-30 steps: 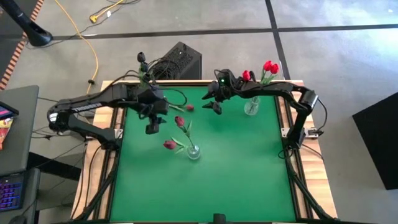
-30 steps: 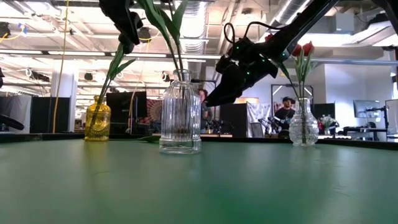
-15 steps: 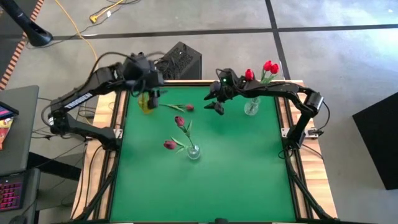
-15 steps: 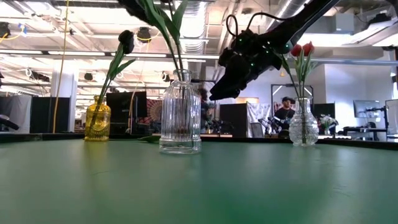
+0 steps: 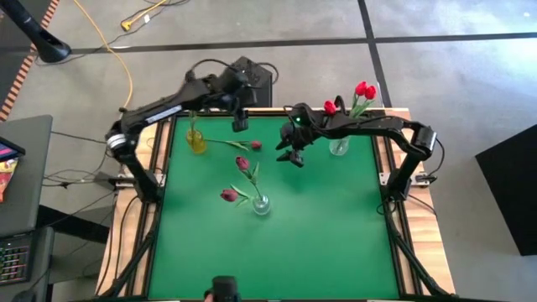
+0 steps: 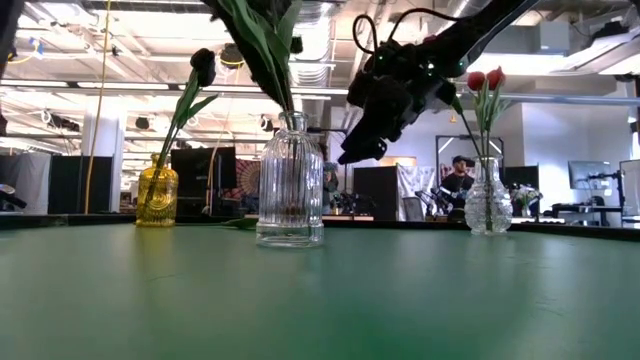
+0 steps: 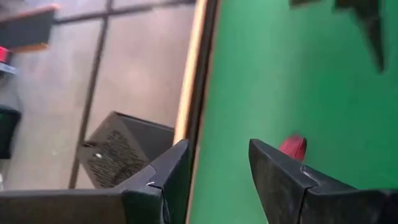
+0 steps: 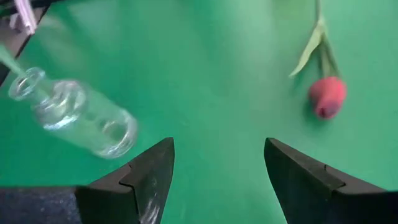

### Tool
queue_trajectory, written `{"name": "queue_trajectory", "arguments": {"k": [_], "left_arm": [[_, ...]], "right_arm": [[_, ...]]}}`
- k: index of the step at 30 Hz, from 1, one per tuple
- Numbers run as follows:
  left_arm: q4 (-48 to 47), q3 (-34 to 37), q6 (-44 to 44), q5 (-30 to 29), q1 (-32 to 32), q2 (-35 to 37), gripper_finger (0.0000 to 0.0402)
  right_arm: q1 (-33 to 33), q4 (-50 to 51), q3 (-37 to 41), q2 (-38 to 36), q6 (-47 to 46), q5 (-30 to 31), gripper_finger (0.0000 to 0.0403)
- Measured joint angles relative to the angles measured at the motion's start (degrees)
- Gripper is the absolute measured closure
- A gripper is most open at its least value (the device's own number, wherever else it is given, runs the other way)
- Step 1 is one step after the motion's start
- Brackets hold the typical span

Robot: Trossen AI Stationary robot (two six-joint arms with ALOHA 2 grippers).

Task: Sort flowers into vase by color
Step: Put the dark red tulip into the bottom transparent vase

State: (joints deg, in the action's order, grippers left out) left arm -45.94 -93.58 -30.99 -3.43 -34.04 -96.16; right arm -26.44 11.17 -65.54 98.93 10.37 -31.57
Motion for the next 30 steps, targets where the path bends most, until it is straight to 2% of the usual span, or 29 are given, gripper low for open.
{"name": "queue_trajectory", "arguments": {"k": [8, 14, 19, 30], "left_arm": [[-8.8, -0.8, -4.8, 3.2, -0.7, -9.6, 0.0248], [-13.9, -0.8, -4.5, -5.7, 0.9, -15.4, 0.0248], [-13.5, -0.8, -6.0, -2.0, 0.4, -18.1, 0.0248], [-17.5, -0.8, -7.6, -3.7, -0.3, -24.0, 0.0248]], "right_arm": [[1.1, 10.5, 1.7, -4.6, 3.5, 0.0, 0.0127], [-1.7, 2.0, 11.1, -11.6, 4.6, 0.0, 0.0127], [-4.3, -1.6, 16.6, -16.7, 3.8, 0.1, 0.0127], [-4.8, -4.1, 21.9, -21.0, 8.0, 0.0, 0.0127]]}}
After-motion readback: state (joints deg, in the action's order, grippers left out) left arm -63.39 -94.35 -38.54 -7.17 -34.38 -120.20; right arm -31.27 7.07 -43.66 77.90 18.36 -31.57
